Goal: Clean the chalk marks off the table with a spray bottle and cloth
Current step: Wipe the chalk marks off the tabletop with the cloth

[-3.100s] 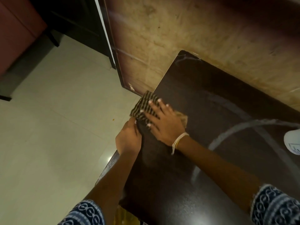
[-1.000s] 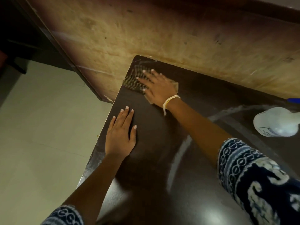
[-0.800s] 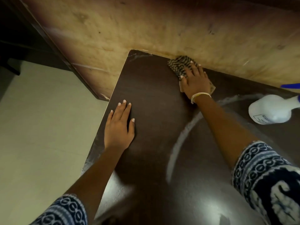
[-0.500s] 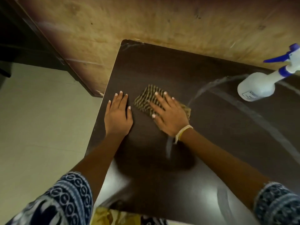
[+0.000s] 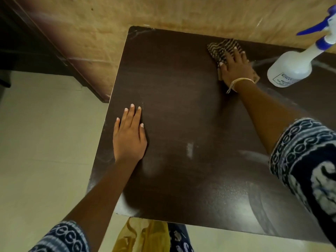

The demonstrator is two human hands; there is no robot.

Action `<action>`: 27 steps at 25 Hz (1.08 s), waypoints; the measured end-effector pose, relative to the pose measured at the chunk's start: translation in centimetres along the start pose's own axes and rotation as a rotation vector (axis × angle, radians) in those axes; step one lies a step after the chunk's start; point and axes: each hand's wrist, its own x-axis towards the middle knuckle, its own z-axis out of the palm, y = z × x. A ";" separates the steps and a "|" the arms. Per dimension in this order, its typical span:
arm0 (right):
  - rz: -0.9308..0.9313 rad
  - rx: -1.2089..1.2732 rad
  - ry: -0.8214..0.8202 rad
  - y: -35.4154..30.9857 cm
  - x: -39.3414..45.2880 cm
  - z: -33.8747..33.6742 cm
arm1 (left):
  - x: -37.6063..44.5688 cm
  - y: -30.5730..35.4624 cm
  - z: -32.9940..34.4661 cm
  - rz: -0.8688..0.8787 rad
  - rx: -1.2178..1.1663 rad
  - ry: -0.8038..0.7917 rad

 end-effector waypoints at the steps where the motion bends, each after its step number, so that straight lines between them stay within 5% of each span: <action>1: -0.034 0.001 0.016 -1.0 -1.5 0.3 | -0.2 -0.1 0.0 0.001 0.000 0.006; 8: -0.772 -0.170 -0.091 -4.5 -28.5 5.8 | -3.4 0.2 -0.9 0.048 -0.137 0.011; 11: -1.001 -0.259 -0.092 -1.7 -27.8 4.9 | -7.9 -0.2 -0.8 0.065 -0.090 -0.015; 13: -0.704 -0.214 0.032 0.2 -22.7 4.3 | -9.3 -0.8 -0.8 0.087 -0.042 -0.041; 16: 0.022 0.003 0.096 2.2 -18.0 2.8 | -9.6 -1.9 -1.3 0.104 -0.007 -0.062; 19: 0.195 0.065 0.117 -2.8 -19.8 3.6 | -9.9 -2.2 -1.4 0.104 -0.023 -0.054; 21: -0.056 0.005 0.131 -7.4 -23.3 5.6 | -10.0 -2.2 -1.5 0.100 -0.047 -0.049; 25: -0.882 -0.195 -0.051 -11.6 -27.8 7.0 | -9.9 -2.2 -1.3 0.107 -0.102 -0.018; 27: -0.964 -0.266 -0.015 -9.9 -22.7 5.6 | -9.9 -2.2 -1.2 0.099 -0.109 -0.014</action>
